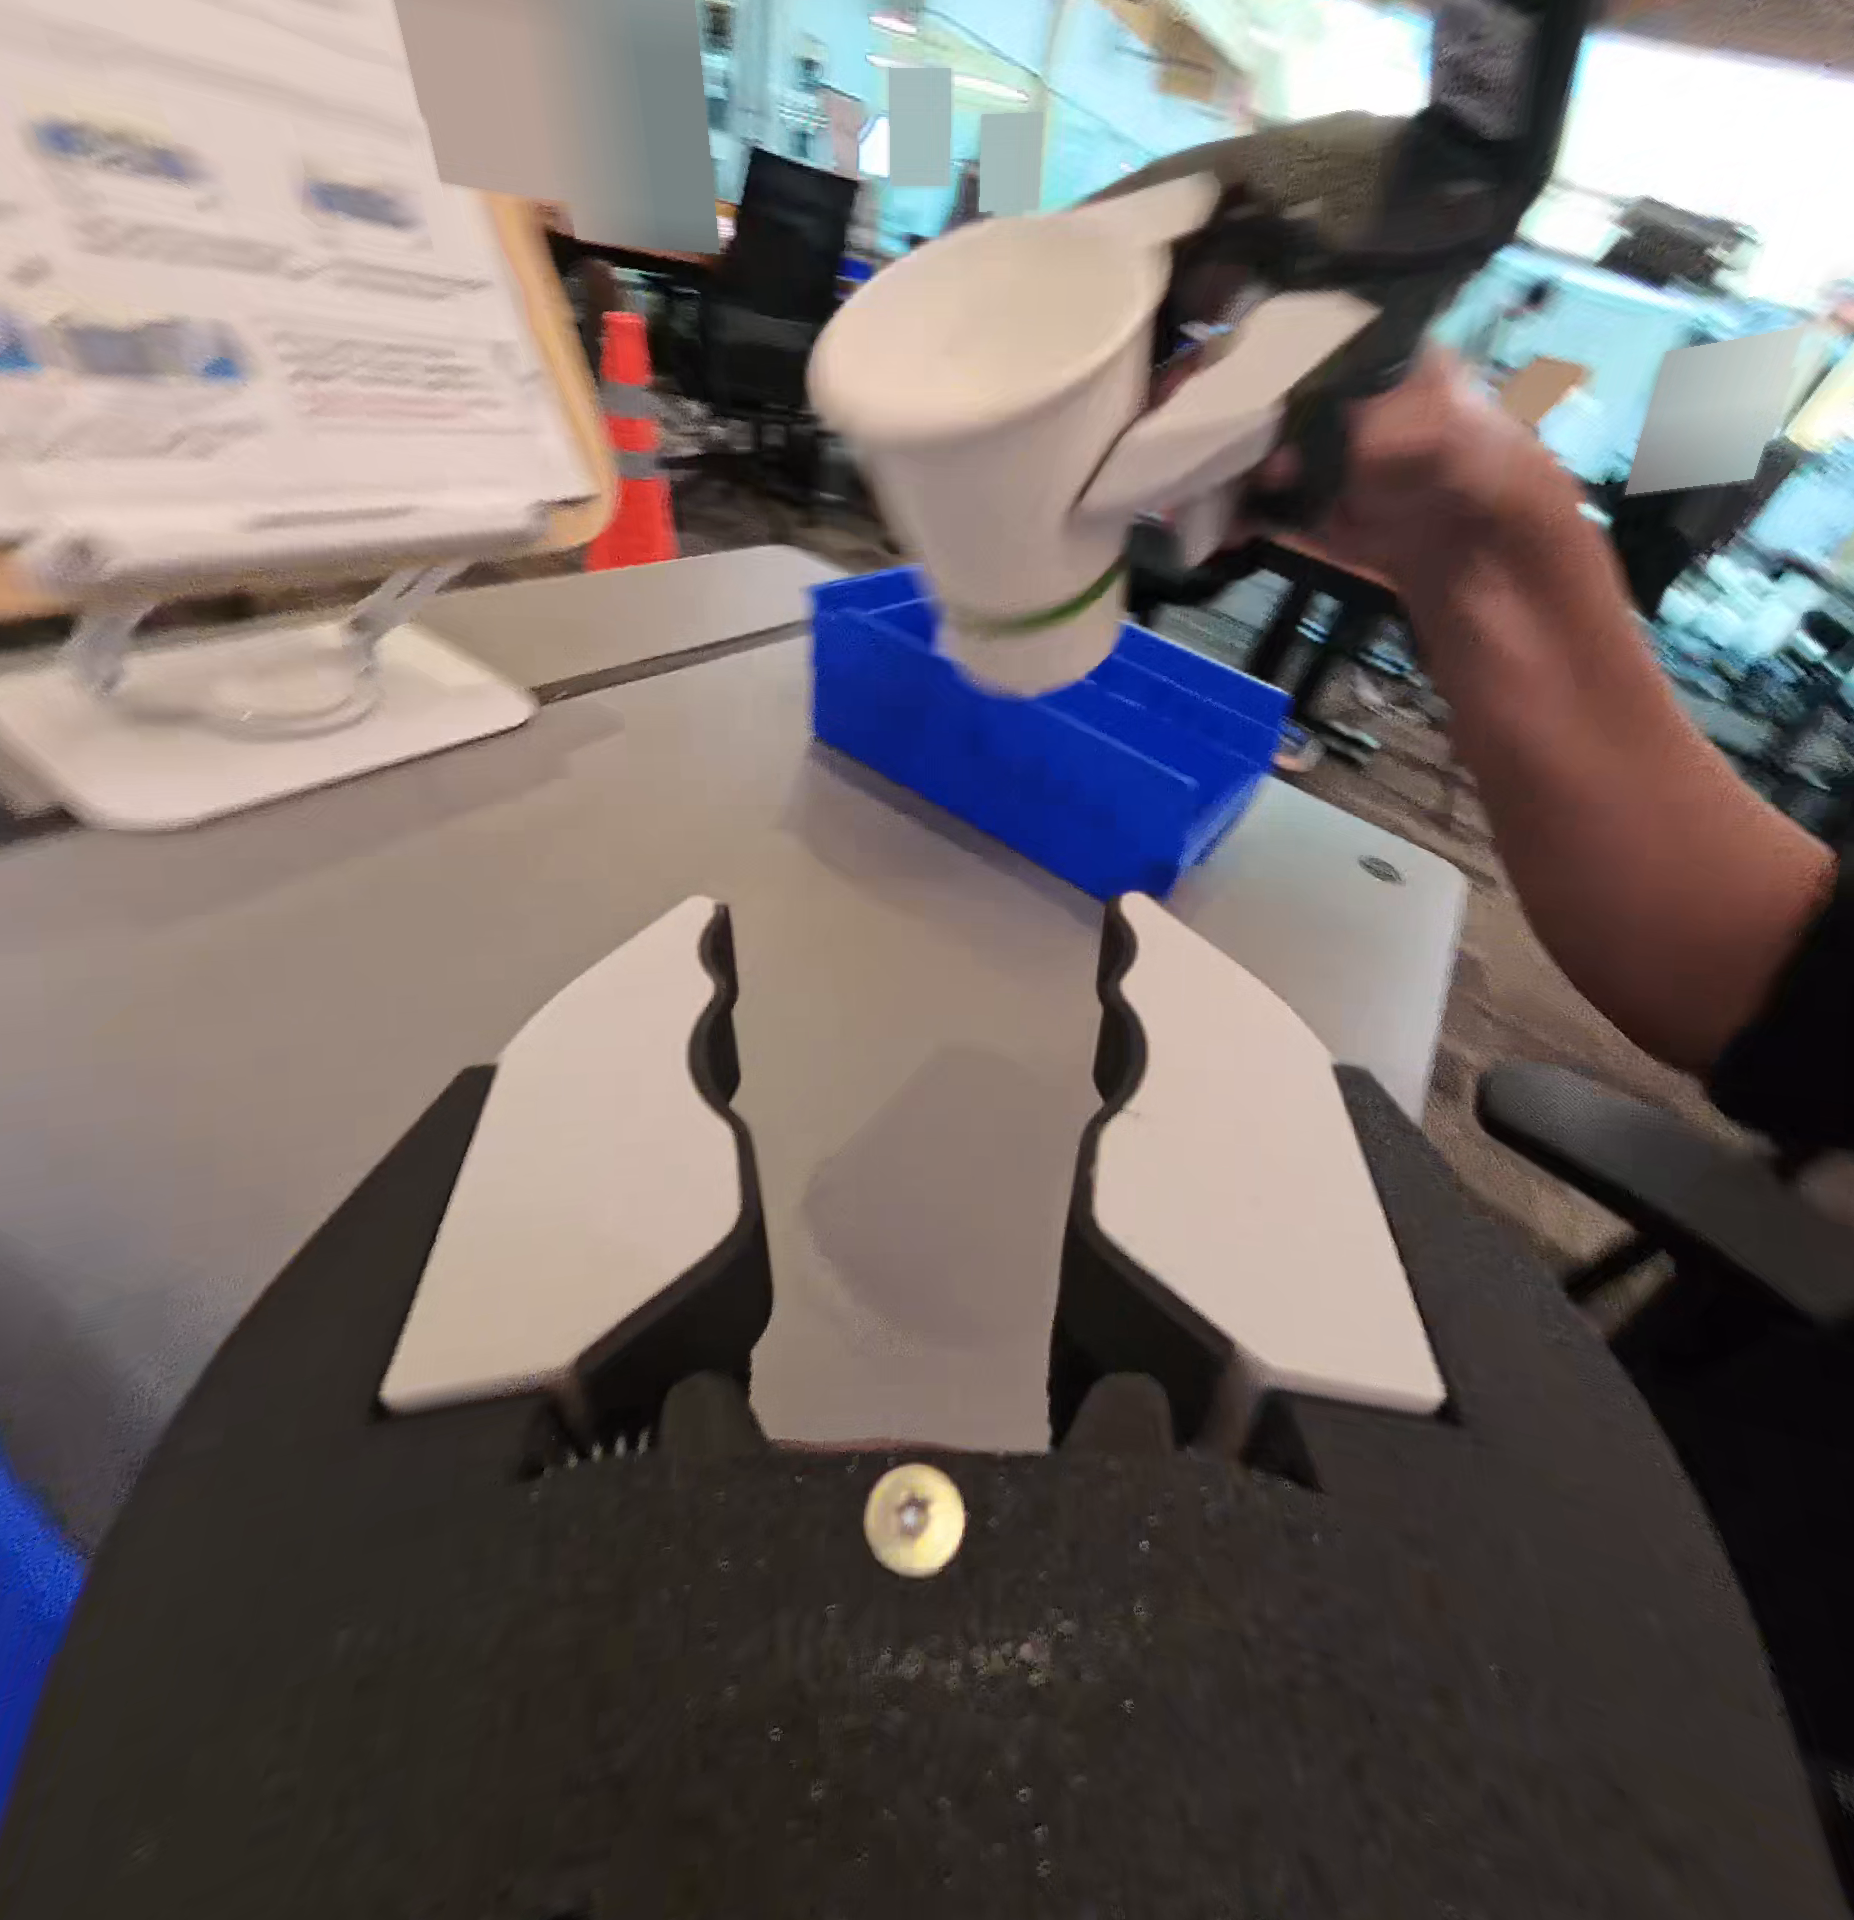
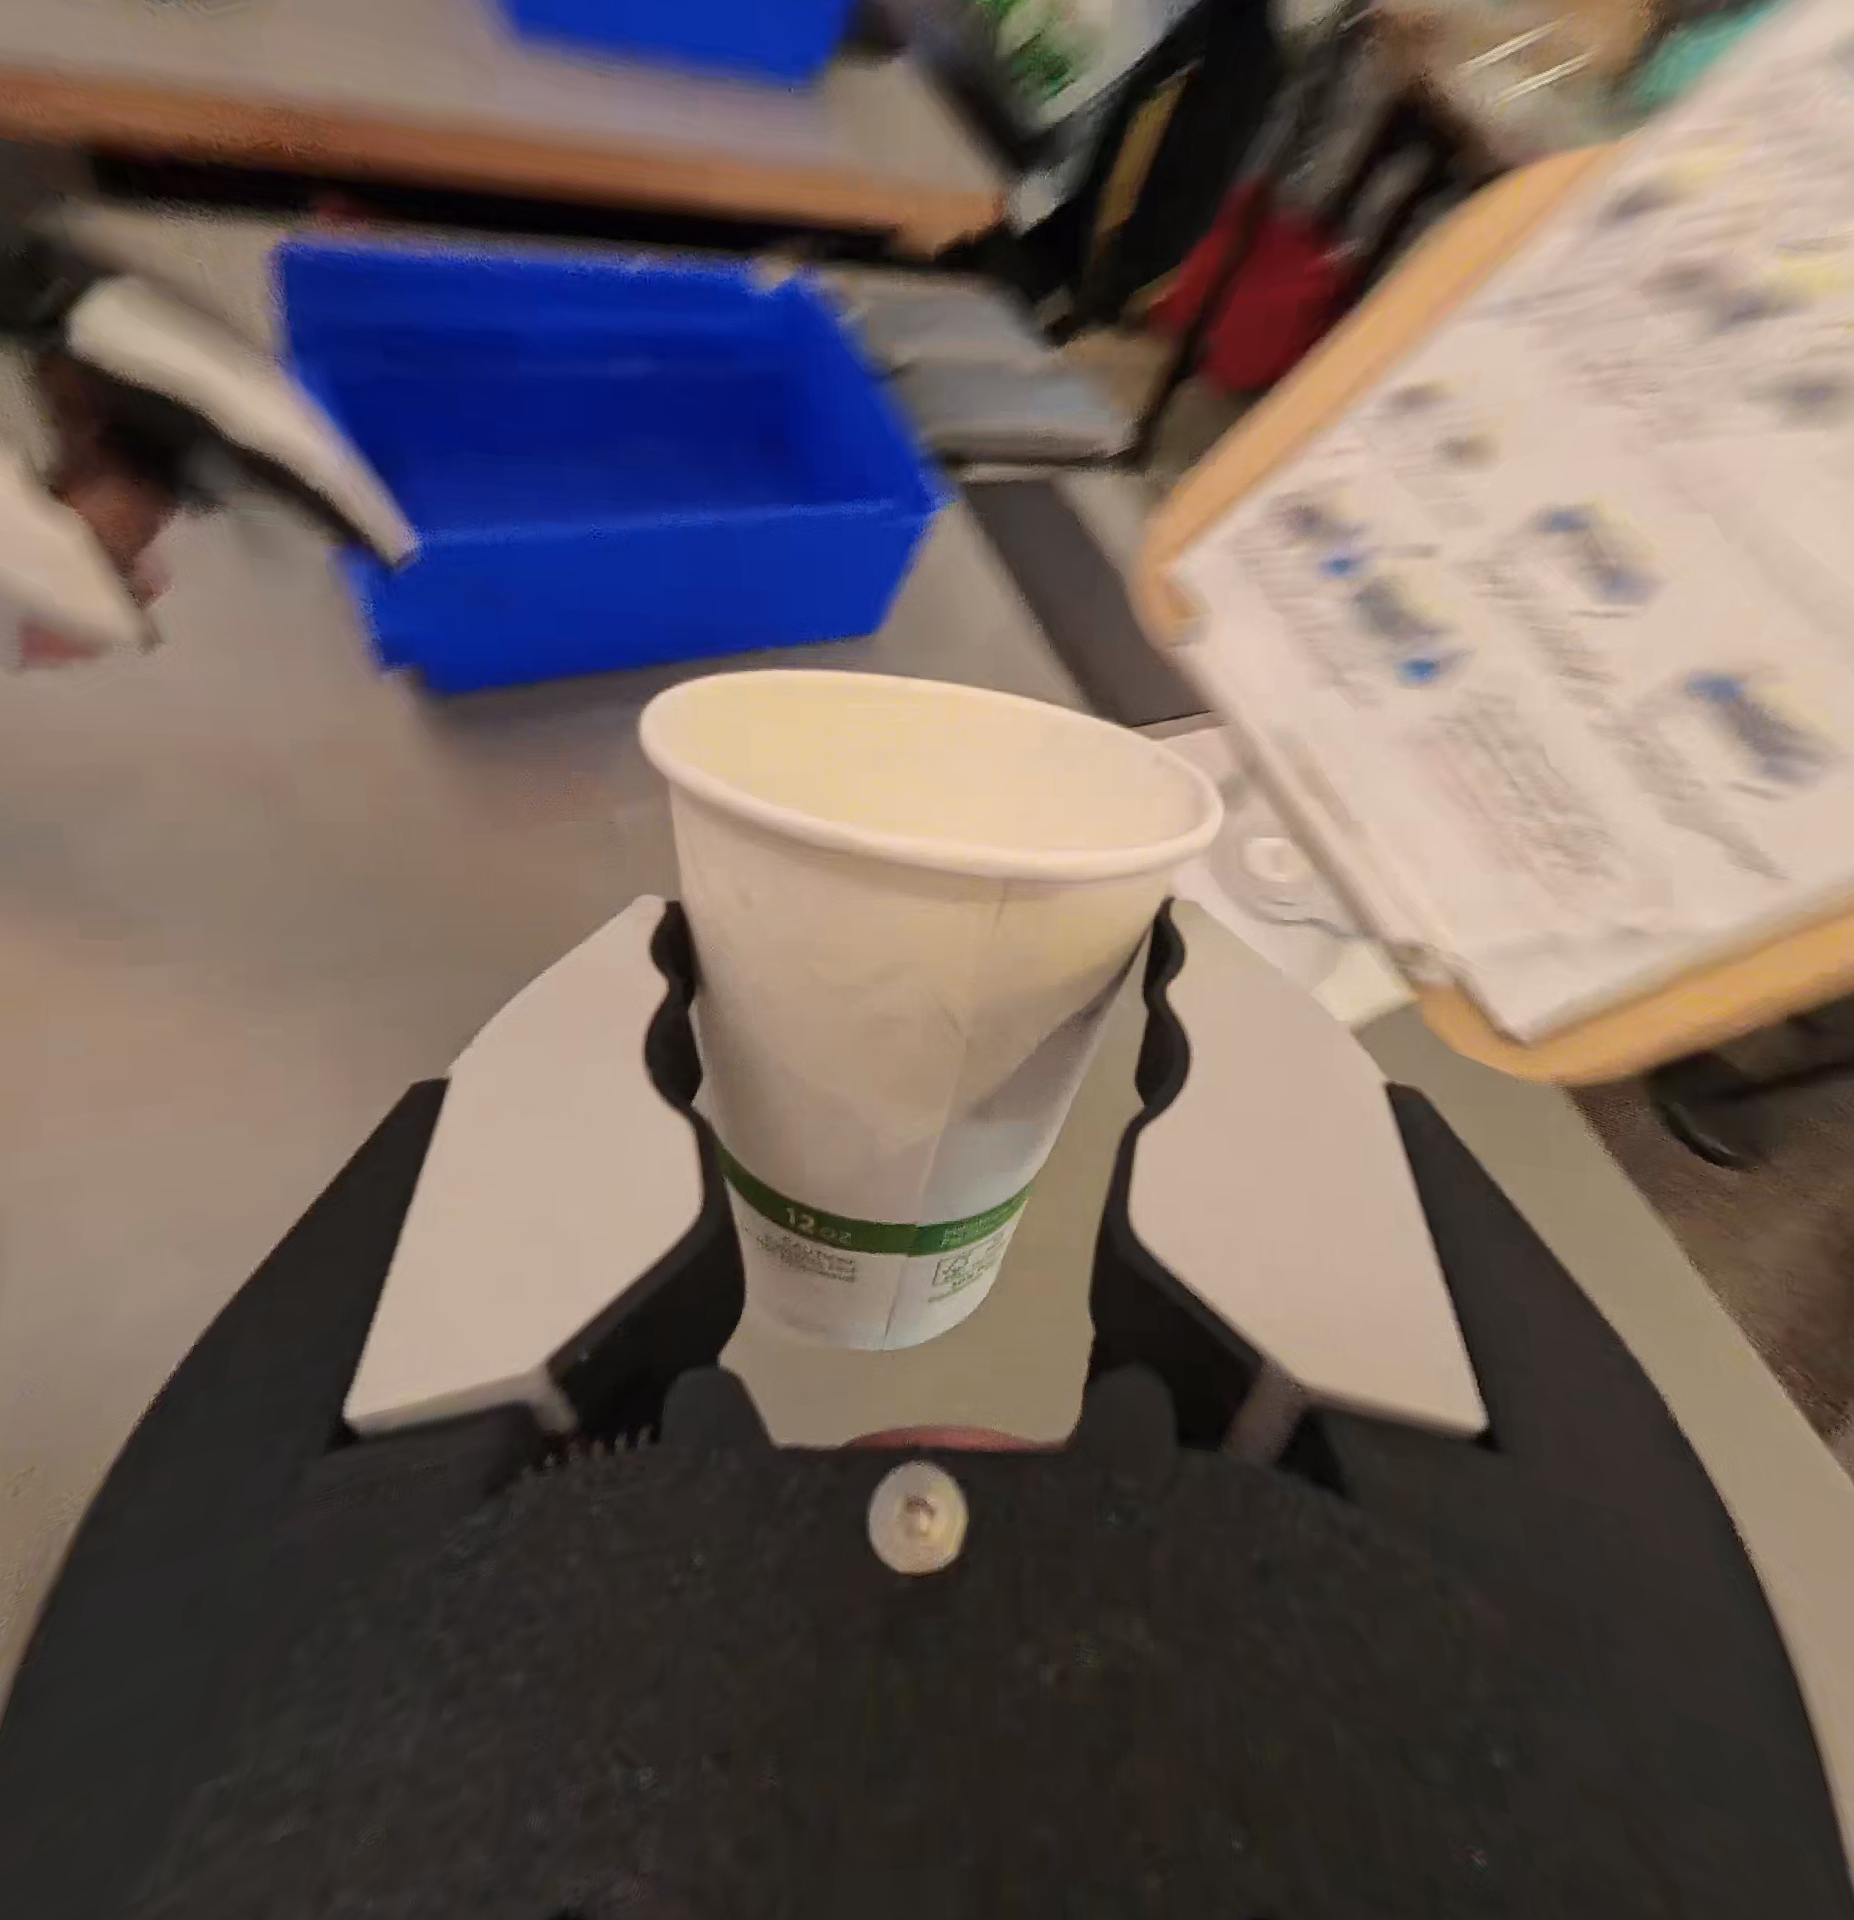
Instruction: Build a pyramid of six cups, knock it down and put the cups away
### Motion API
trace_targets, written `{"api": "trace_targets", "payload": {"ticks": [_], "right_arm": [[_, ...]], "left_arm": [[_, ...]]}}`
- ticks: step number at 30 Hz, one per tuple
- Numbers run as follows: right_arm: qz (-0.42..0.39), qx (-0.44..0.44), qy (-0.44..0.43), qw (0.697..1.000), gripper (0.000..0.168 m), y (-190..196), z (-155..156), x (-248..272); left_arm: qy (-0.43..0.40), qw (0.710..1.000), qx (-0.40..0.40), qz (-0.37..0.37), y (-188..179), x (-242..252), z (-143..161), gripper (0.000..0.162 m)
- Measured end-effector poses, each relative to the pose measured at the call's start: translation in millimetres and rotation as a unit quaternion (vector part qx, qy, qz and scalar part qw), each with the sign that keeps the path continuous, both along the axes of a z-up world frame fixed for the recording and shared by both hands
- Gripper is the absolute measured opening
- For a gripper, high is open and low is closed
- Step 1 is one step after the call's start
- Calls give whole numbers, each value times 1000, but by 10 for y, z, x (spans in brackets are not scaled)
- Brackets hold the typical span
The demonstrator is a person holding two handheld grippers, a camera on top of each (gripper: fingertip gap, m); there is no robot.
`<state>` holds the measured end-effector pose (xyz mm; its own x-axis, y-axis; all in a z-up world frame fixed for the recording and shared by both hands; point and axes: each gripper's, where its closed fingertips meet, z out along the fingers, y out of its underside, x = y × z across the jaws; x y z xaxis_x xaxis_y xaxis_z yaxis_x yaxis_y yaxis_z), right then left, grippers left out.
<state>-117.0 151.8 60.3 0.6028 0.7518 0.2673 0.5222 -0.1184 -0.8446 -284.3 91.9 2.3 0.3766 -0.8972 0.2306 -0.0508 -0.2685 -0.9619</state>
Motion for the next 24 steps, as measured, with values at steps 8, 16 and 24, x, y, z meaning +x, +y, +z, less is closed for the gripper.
{"api": "trace_targets", "payload": {"ticks": [8, 16, 24], "right_arm": [[-374, 195, 192, 886, 83, 222, 303, 2477], [-453, 185, 203, 848, 83, 455, -378, 2936], [-449, 95, 160, 874, 90, 576, -1004, 2906]], "left_arm": [[-8, 988, -76, 134, -92, -122, -613, 65], [22, 993, -59, 101, -199, 73, -668, 65], [20, 995, -71, 67, -291, 138, -742, 65]]}}
